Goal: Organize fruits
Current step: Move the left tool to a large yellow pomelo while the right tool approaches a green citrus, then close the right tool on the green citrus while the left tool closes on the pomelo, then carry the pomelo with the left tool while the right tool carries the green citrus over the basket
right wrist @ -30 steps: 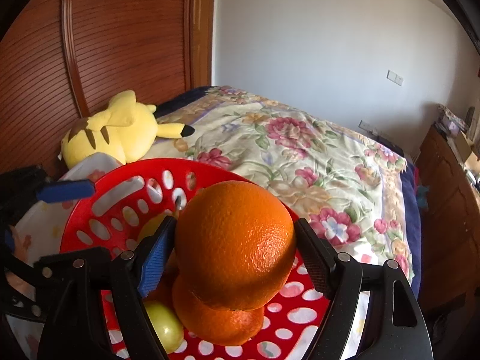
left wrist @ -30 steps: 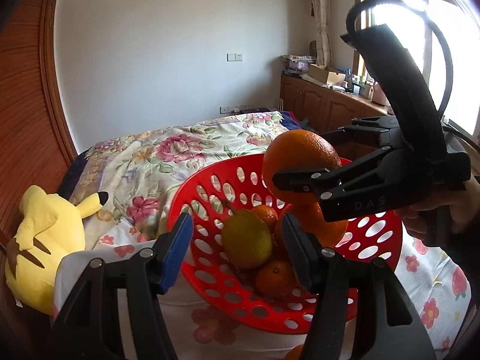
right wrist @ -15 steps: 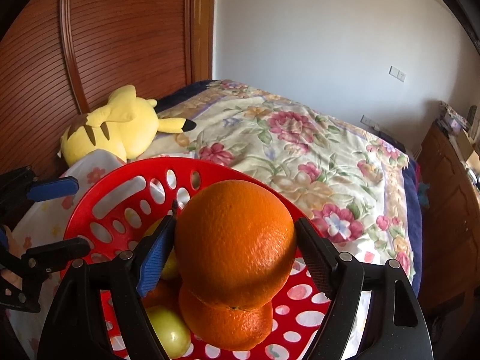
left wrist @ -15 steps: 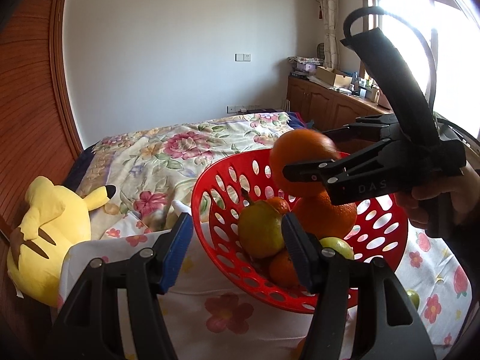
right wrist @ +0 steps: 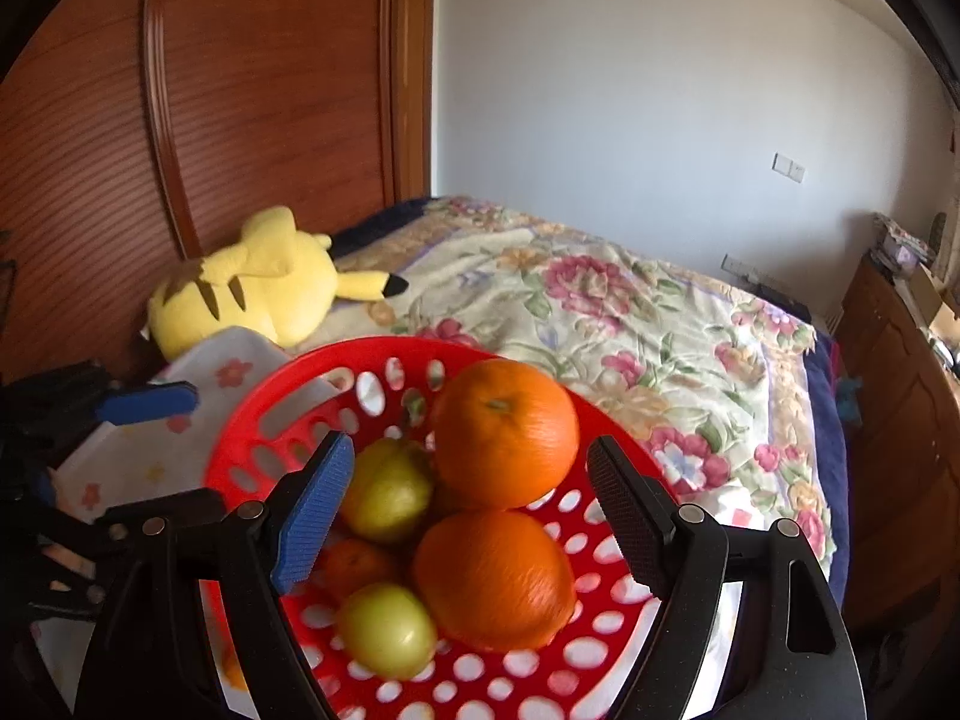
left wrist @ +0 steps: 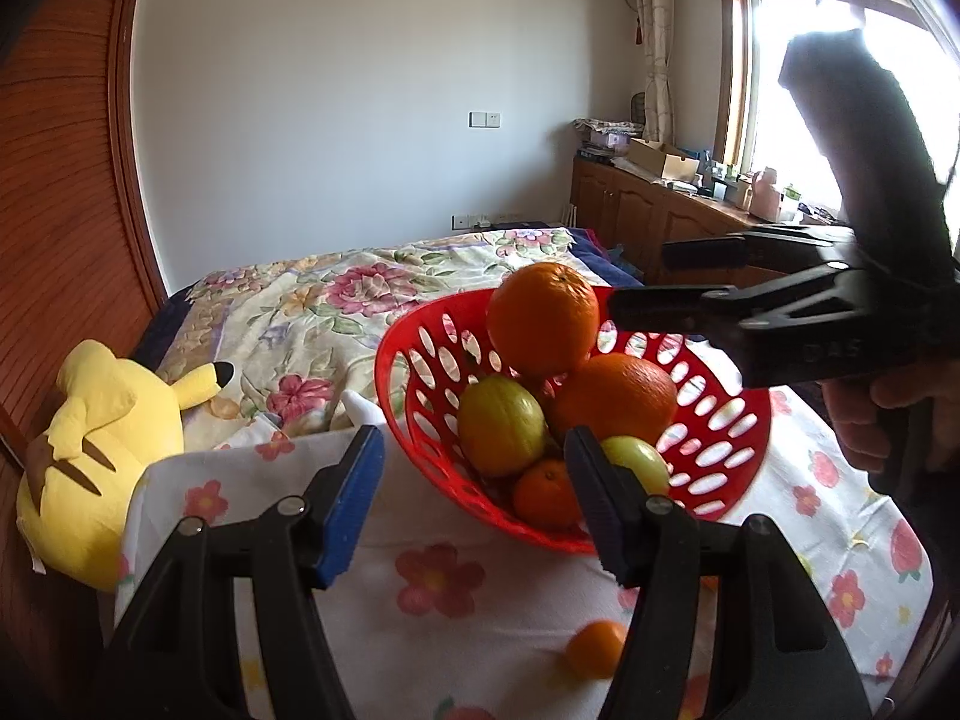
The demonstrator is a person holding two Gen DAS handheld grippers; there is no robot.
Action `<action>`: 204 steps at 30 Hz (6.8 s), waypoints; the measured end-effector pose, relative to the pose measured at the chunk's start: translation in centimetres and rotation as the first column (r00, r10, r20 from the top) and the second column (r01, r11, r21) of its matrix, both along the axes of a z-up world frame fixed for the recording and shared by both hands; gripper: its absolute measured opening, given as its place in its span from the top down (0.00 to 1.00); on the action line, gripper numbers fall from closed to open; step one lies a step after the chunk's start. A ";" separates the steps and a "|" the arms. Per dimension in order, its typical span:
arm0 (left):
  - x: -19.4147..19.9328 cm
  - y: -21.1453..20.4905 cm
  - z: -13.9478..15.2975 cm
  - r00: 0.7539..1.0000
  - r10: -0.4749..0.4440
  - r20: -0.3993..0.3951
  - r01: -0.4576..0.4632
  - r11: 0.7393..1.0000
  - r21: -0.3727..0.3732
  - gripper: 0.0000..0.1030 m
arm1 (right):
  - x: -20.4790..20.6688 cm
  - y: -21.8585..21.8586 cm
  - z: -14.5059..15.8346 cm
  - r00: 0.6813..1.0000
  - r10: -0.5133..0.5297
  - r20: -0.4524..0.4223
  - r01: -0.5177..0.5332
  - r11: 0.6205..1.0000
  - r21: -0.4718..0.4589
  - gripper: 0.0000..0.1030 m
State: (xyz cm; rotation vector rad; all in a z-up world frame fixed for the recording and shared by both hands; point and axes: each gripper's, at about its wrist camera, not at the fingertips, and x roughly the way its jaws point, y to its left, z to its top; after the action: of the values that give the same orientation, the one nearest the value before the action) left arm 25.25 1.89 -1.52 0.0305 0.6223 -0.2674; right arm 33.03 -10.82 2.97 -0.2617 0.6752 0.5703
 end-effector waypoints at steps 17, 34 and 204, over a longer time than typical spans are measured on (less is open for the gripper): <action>-8.9 -1.0 -0.4 1.000 0.000 0.010 0.000 1.000 0.003 0.34 | -12.4 -4.6 -0.5 0.992 -0.118 0.037 0.113 0.985 0.130 0.21; -13.6 -1.4 -4.3 0.999 0.017 -0.048 -0.017 1.000 -0.002 0.32 | -17.6 -7.5 -5.5 0.983 -0.176 -0.041 0.180 0.974 0.135 0.28; 2.5 -4.5 -1.2 0.999 -0.050 0.002 0.050 0.998 0.030 0.34 | 1.7 -5.3 -2.8 0.995 -0.094 0.031 0.092 0.994 0.054 0.43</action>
State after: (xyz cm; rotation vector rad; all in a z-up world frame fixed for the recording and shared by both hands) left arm 27.70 -2.58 -2.70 0.0751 0.6236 -0.3069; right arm 34.74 -16.15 0.15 -0.1896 0.6364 0.4930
